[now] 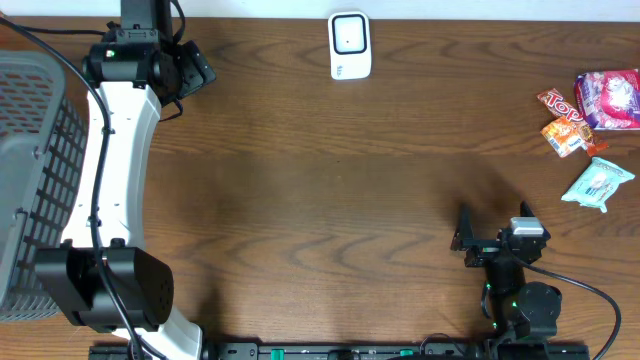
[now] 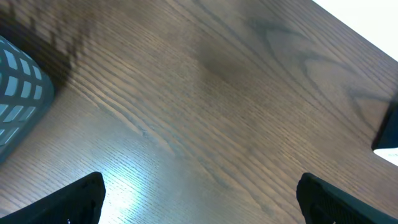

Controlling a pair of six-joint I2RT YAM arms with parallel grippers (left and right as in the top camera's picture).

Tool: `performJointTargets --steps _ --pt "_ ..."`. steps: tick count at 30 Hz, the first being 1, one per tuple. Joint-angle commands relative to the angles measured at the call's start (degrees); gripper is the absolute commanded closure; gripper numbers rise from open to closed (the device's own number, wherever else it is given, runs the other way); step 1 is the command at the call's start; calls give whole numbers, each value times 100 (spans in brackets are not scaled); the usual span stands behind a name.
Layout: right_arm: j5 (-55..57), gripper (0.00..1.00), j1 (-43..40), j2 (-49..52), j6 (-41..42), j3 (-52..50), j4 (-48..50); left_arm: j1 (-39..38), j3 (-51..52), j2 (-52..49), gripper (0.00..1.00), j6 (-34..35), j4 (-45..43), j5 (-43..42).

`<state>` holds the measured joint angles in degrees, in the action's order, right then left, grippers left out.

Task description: Scan the item barcode

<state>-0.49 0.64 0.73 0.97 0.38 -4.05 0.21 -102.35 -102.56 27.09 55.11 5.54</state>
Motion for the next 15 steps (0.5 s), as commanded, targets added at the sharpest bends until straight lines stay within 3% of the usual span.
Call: performJointTargets --steps 1,9,15 --pt "-50 1 9 -44 -63 -7 -26 4 11 -20 2 -79 157 142" --pt "-50 1 9 -44 -63 -7 -26 4 715 39 2 -1036 608 162" --pt "-50 1 9 -44 -63 -7 -26 4 2076 439 2 -1248 -144 160"
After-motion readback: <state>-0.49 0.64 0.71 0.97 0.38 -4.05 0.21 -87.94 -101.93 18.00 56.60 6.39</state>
